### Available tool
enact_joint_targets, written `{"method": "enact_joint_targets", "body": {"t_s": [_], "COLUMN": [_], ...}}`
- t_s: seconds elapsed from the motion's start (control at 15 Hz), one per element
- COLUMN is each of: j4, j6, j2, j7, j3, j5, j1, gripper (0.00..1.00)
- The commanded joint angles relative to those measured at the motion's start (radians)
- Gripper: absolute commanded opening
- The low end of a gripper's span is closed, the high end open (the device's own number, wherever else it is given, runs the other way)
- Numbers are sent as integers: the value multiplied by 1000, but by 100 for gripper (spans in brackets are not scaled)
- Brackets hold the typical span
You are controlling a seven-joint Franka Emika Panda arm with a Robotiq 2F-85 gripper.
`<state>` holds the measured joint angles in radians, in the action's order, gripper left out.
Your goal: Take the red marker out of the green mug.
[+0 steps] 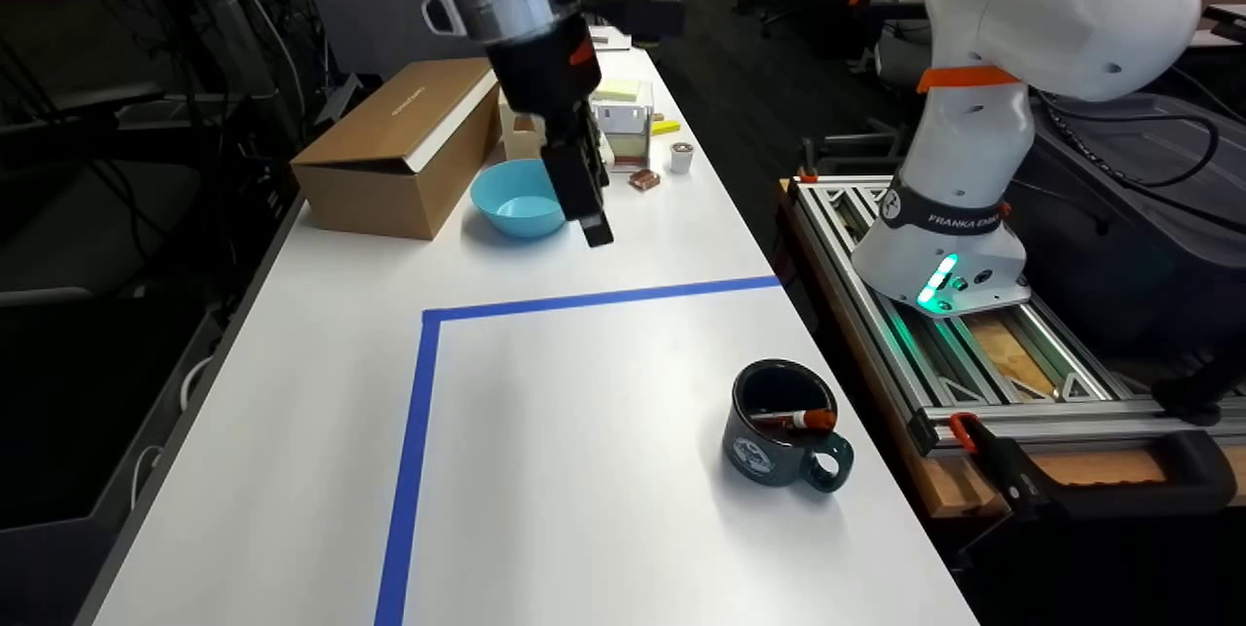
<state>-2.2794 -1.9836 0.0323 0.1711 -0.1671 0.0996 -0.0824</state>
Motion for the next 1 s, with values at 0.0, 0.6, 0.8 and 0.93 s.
{"method": "enact_joint_targets", "body": {"t_s": [0.0, 0.6, 0.8, 0.93], "j4": [3, -1, 6, -3], "j6": [-53, 63, 93, 108], "j2": [-94, -172, -179, -176], "j7": [86, 88, 105, 117], "j3": [8, -2, 2, 6], "j5": [153, 389, 366, 344], "j1": [-26, -51, -52, -52], "gripper": [100, 100, 100, 100]}}
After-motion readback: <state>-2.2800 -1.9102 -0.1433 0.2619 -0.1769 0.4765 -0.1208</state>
